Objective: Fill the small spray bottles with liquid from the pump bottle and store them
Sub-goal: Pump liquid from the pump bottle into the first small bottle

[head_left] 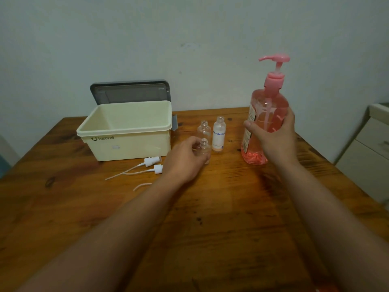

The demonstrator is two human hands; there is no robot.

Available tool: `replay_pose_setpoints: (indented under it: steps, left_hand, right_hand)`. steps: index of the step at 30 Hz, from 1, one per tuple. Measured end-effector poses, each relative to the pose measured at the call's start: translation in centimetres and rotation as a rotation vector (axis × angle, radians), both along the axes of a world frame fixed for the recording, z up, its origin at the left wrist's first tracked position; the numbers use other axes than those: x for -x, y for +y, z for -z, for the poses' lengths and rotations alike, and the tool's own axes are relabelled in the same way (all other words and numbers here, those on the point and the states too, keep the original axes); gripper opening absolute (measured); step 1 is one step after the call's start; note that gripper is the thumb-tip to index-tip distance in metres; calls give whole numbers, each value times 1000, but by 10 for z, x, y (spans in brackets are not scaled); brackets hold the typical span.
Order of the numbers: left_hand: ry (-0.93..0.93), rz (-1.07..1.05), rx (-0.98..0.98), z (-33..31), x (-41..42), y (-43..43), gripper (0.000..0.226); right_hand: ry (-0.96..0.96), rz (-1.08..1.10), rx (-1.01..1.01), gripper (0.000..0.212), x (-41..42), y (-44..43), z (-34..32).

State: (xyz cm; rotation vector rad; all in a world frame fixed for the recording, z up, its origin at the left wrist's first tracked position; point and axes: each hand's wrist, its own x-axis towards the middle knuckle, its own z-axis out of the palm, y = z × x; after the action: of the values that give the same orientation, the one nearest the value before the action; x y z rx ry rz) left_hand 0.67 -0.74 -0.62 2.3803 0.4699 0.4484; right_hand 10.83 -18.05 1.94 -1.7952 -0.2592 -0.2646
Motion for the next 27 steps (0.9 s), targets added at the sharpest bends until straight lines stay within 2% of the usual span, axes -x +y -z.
replay_pose_setpoints:
  steps: [3, 17, 27]
  left_hand:
    - [-4, 11, 24, 1, 6, 0, 42]
    - [-44, 23, 85, -6, 24, -5, 43]
    - [-84, 90, 128, -15, 32, -12, 44]
  right_hand:
    - [15, 22, 7, 96, -1, 2, 1]
    - [9, 60, -3, 58, 17, -5, -1]
    - [-40, -52, 50, 55, 51, -24, 0]
